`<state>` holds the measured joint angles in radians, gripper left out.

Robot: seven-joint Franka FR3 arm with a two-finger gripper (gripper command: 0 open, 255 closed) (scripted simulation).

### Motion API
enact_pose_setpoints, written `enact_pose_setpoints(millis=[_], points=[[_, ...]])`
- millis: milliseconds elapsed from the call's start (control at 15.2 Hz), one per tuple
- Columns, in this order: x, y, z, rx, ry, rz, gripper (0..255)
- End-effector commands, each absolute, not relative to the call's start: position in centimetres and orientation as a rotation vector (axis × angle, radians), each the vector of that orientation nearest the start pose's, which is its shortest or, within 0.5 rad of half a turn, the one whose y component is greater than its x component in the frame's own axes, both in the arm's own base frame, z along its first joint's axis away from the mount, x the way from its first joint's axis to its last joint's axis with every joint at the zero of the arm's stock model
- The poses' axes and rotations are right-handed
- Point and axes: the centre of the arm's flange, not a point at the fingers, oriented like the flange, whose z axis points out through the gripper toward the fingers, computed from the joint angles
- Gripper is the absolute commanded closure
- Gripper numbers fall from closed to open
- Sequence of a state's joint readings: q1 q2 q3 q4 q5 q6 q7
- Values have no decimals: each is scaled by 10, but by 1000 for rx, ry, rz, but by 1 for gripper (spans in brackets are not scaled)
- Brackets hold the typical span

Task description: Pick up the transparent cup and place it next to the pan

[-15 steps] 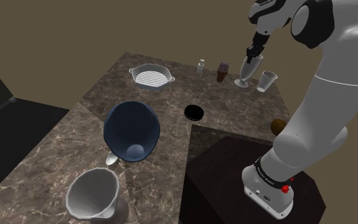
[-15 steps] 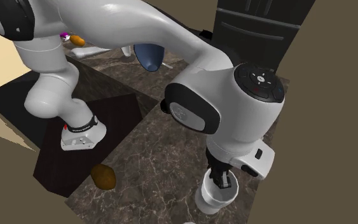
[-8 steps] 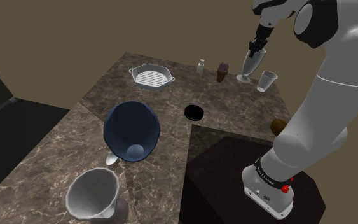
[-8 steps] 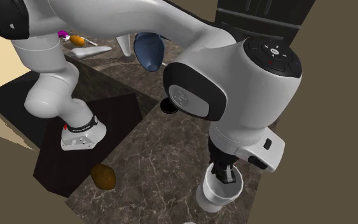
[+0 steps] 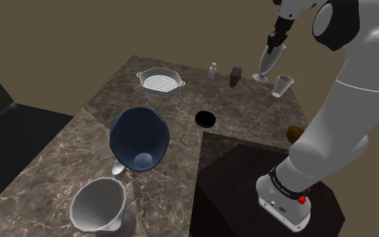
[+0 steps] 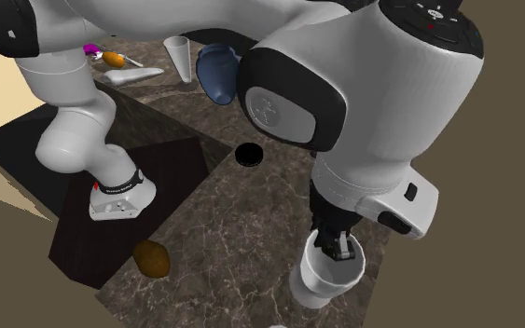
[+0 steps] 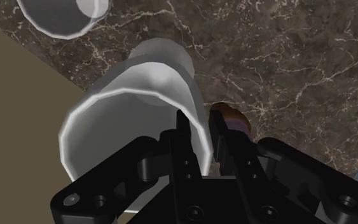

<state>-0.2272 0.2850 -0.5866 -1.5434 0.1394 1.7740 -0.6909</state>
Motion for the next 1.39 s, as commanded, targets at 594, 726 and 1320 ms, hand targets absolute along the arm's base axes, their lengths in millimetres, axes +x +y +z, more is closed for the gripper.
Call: enact_pose_setpoints(millis=[594, 726, 1320], points=[[504, -324, 523, -3145, 210, 28, 255], [511, -299, 523, -3145, 210, 28, 255], [546, -185, 523, -3145, 210, 28, 255]])
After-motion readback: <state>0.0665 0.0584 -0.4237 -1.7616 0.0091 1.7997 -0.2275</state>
